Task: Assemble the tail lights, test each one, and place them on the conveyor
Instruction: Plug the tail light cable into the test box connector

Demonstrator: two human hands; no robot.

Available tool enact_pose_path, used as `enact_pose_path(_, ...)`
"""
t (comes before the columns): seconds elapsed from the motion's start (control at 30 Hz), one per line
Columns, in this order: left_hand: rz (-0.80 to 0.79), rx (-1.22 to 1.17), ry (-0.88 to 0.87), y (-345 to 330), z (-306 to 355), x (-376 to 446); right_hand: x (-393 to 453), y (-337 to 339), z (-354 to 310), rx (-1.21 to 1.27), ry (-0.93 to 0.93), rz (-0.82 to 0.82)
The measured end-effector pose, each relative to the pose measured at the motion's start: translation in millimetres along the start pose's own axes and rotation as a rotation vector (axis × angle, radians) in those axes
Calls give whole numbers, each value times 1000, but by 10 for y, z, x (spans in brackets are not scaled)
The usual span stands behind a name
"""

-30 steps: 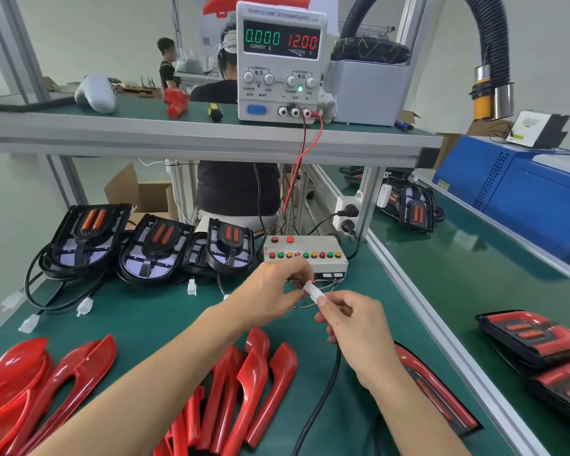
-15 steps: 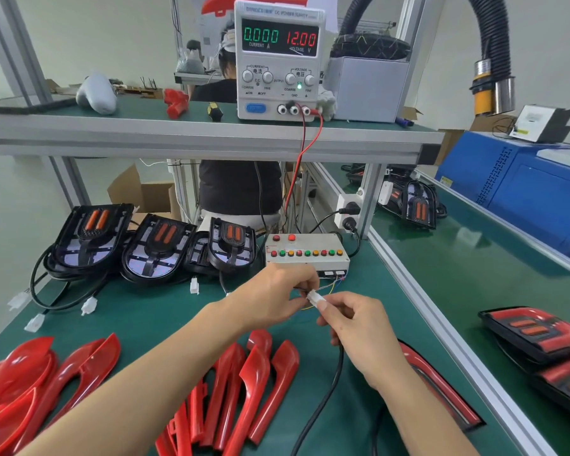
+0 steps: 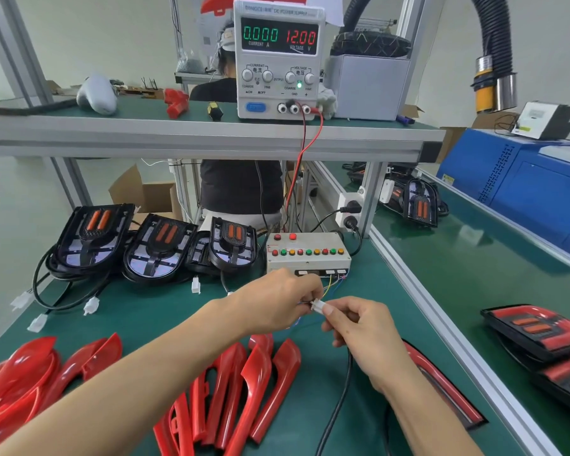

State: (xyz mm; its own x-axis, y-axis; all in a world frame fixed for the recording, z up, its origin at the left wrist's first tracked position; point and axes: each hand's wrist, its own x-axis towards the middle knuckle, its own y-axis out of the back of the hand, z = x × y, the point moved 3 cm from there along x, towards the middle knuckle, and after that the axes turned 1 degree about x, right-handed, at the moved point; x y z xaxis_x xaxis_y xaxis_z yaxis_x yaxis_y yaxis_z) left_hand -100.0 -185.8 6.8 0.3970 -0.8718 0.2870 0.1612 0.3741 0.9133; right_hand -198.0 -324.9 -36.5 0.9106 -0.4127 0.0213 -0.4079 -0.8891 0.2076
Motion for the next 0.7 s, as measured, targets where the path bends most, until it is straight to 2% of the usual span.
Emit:
enact_pose_path(0.33, 18, -22, 34, -39, -46, -19, 11, -70, -4, 52, 5, 21)
enact_pose_path(0.47, -70, -127, 63, -143, -132, 6, -92, -164, 139, 110, -40, 112)
enact_pose_path(0.53, -128, -185, 173, -190, -290, -6, -210, -248, 269, 122, -57, 153)
enact_pose_path(0.6, -93, -177, 286, -229, -477, -35, -357, -338, 418, 68, -59, 172)
enact_pose_path(0.7, 64, 30, 330, -331, -630, 13, -529, -439, 616, -131, -60, 161)
